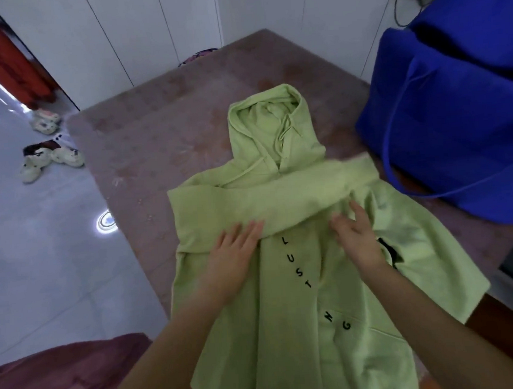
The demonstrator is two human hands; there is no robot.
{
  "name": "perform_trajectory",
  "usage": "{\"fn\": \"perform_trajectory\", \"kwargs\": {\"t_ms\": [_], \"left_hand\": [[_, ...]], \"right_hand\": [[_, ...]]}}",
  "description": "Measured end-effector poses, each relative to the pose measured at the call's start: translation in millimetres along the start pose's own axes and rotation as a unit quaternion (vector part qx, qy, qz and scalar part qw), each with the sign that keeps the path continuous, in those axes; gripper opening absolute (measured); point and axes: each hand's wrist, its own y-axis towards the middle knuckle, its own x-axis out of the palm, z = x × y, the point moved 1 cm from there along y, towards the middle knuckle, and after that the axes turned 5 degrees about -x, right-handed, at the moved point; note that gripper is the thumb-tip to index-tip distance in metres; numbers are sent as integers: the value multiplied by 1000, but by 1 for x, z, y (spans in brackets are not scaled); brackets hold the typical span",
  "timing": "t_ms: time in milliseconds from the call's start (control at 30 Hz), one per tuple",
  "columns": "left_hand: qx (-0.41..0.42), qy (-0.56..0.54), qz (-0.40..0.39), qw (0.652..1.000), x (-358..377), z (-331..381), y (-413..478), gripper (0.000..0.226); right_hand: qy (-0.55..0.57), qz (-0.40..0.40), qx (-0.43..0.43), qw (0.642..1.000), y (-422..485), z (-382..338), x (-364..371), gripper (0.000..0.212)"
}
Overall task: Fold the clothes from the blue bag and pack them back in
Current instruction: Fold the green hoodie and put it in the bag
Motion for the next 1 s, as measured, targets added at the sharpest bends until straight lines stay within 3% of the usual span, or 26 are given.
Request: {"fn": "perform_trajectory", "kwargs": {"t_ms": [67, 200, 333, 533, 700, 767, 867, 933, 1000], "left_hand": [[-34, -6, -49, 998, 13, -3, -4, 77], [-37, 26, 8, 999, 4, -29, 4, 64], [-78, 88, -66, 991, -5, -68, 5, 62], [-73, 108, -91, 987, -7, -74, 5, 58], [-80, -18, -92, 992, -12, -98, 7, 63], [-105, -96, -88, 986, -16, -107, 11, 69], [-134, -146, -61, 978, -20, -112, 13, 79], [-141, -169, -59, 974, -20, -110, 12, 84], [-171, -148, -65, 972, -15, -106, 10, 74]], "right_hand": [[-14, 7, 18, 1000, 9, 14, -11, 72], [-39, 49, 14, 998, 32, 10, -25, 70], [-166, 68, -46, 983, 65, -5, -31, 67], [-422, -80, -97, 898, 106, 1, -29, 71], [-552, -50, -105, 826, 115, -7, -35, 51], [-525, -68, -102, 842, 116, -12, -37, 49], [-363, -51, -75, 927, 112, -21, -40, 56], [-342, -43, -66, 937, 109, -19, -43, 50], [-356, -40, -68, 931, 107, -13, -45, 42]]}}
